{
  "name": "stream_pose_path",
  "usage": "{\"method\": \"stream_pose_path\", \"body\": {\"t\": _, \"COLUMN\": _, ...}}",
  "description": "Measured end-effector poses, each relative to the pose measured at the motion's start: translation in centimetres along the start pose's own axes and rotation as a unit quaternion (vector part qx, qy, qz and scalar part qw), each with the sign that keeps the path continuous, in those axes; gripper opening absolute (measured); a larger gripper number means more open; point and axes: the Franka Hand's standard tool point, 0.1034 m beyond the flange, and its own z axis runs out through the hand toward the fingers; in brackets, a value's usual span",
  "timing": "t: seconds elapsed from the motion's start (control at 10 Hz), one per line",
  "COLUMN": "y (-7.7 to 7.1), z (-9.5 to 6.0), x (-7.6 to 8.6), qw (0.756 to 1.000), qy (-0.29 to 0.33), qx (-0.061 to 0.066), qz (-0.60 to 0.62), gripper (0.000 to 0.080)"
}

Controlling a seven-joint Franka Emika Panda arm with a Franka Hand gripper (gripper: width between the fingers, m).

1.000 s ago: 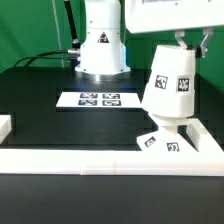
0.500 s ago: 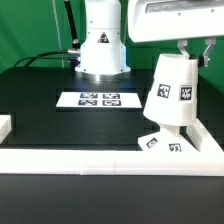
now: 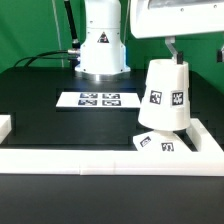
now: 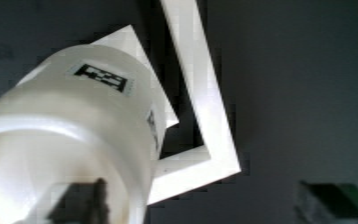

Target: Assemble lamp

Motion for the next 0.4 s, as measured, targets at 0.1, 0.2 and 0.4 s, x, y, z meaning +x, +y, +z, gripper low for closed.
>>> {"method": "stream_pose_path", "body": {"t": 0.1, "y": -0.1, "z": -0.5, "x": -0.1, "qw": 1.000, "qy": 0.000, "qx": 0.001, "qz": 0.004, "gripper": 0.0635}}
{"method": "stream_pose_path", "body": {"t": 0.2, "y": -0.3, "z": -0.8, "x": -0.5, "qw": 1.000, "qy": -0.004, "qx": -0.001, "qz": 0.028, "gripper": 0.0679}}
{"method": "stream_pose_path", "body": {"t": 0.4, "y": -1.3, "z": -1.2, "x": -1.3, "qw": 0.998, "qy": -0.008, "qx": -0.003, "qz": 0.065, "gripper": 0.0696}}
